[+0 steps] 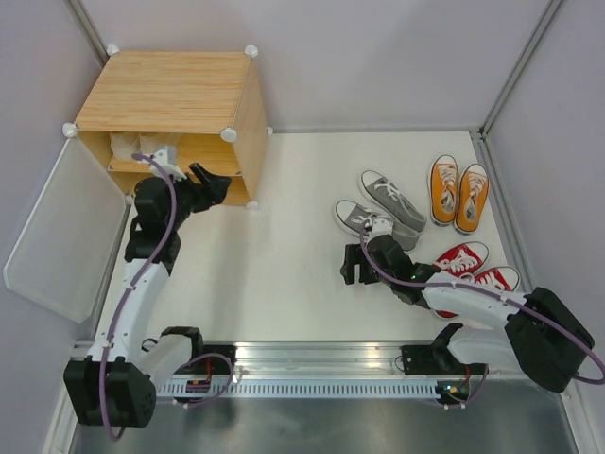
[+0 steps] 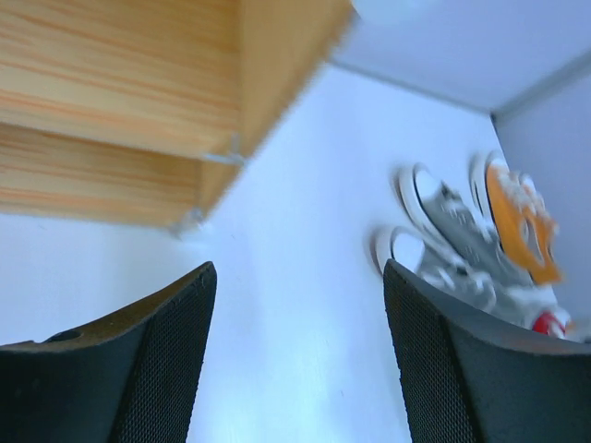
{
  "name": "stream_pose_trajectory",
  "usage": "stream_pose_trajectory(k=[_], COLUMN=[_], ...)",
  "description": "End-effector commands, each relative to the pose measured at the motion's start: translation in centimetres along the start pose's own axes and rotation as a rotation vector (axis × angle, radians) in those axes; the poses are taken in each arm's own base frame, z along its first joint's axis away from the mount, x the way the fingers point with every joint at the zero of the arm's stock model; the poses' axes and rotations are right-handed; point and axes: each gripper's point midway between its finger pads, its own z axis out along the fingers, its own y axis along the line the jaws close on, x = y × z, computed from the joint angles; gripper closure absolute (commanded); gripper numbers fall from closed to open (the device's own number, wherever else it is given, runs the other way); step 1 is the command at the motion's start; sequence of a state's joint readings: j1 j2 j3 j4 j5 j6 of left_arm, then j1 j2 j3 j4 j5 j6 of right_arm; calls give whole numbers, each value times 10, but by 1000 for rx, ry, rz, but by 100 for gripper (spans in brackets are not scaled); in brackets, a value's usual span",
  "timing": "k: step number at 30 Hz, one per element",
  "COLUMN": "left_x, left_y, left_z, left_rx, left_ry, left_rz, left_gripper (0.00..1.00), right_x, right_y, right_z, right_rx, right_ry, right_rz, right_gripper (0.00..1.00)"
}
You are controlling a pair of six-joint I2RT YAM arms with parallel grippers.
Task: Place and organize the shoes in the shoe cabinet
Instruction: Place the shoe in the shoe cabinet.
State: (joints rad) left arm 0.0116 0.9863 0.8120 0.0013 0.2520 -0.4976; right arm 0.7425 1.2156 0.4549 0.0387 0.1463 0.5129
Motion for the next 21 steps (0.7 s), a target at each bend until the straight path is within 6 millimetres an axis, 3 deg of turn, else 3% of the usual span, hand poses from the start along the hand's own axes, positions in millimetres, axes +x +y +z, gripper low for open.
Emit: stream_pose_trajectory(k=[1,2,3,5,6,7,10,13,17,21], left_x=[41,55,67,88,95,95,83,82,76,65], left_y=[-40,-62,-64,-75,-82,-89,-94,-102,-104,-98], left_z=[-18,-24,-29,-39,-44,-47,-48,-56,-65,-67], left_rx=[115,175,180,234,278,319,315,361,386,339], left_ry=[191,229,262,295,322,321,307,296,240,209], left_rz=[150,203,242,318,308,329,334,325,335,373], left_gripper=[23,23,23,22,21,18,18,17,14,13], right_x=[-56,-70,-72,-101,-103,-117,-134,-138,-129,-121], right_y=[16,14,9,2,-5,-11,-41,-59,-92,-130], right_z=[-24,-33,-39,-55,-61,-69,-79,-70,-48,-45], right_rx=[-5,15,45,105,146,195,363,425,529,646], right_ry=[-132,-177,-176,-258,-255,-289,-326,-314,-243,-211], right_rz=[31,26,10,-32,-54,-76,-63,-28,-1,22], right_gripper=[17,17,18,38,42,47,46,46,38,31])
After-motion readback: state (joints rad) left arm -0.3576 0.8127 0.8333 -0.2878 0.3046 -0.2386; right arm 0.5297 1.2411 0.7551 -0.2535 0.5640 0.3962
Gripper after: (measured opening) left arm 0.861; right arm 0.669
